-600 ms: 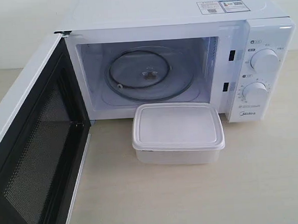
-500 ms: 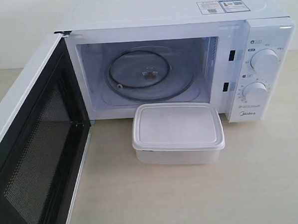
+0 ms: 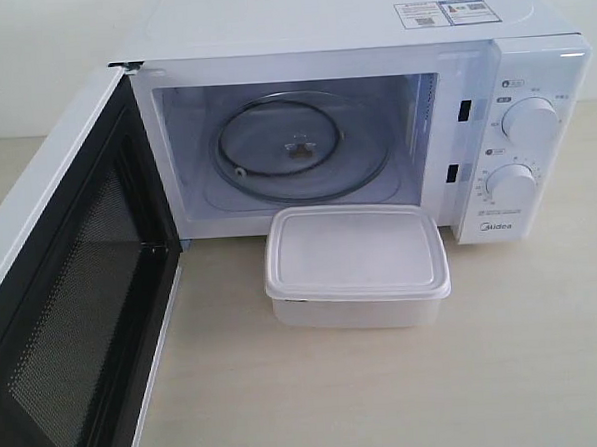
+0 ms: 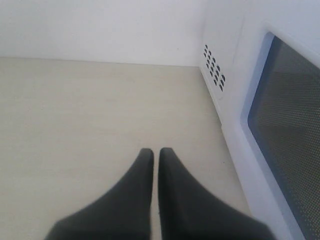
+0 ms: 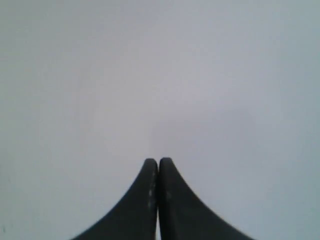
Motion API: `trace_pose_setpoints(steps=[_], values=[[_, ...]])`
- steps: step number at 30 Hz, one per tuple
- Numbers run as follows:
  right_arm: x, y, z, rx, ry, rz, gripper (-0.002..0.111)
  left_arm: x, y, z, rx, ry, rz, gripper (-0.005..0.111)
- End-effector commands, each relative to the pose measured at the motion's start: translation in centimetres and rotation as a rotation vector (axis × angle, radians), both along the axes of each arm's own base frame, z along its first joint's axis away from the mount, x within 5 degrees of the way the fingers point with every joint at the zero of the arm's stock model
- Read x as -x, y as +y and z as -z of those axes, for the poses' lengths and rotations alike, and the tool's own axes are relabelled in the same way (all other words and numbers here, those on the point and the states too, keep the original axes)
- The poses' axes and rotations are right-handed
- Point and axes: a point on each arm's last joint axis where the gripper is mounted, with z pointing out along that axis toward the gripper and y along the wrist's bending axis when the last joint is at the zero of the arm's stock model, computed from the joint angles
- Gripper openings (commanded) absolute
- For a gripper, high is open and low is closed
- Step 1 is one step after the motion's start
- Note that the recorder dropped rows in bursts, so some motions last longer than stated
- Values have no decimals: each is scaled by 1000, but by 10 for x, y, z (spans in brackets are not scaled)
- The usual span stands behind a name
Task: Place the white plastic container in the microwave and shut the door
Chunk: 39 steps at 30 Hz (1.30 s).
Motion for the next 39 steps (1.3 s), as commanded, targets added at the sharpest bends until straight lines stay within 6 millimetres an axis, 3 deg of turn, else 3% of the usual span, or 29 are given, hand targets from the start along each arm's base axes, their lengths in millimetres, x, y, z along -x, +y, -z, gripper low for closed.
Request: trace_pose_setpoints(steps=[1,4,7,8,11,16,26,34,39], values=[[14,-1,-16,-35,-193,-25,0,0,0,1,5,-6,4,4],[9,-1,-38,-36,17,-29,0,0,0,1,5,-6,4,4],[3,-1,-78,-97,113,-77,0,0,0,1,5,-6,4,4],[-4,-1,-92,-149,148,-118,0,0,0,1,5,-6,4,4],[-24,0,-108,-279,295,-203,0,0,0,1,5,-6,4,4],[-50,4,-104,-303,404,-229,0,0,0,1,5,-6,4,4],[-54,9,-102,-346,442,-313,0,0,0,1,5,-6,4,4],[-76,32,-74,-314,768,-425,0,0,0,1,5,-6,4,4],[-82,44,-68,-306,836,-493,0,0,0,1,5,-6,4,4]])
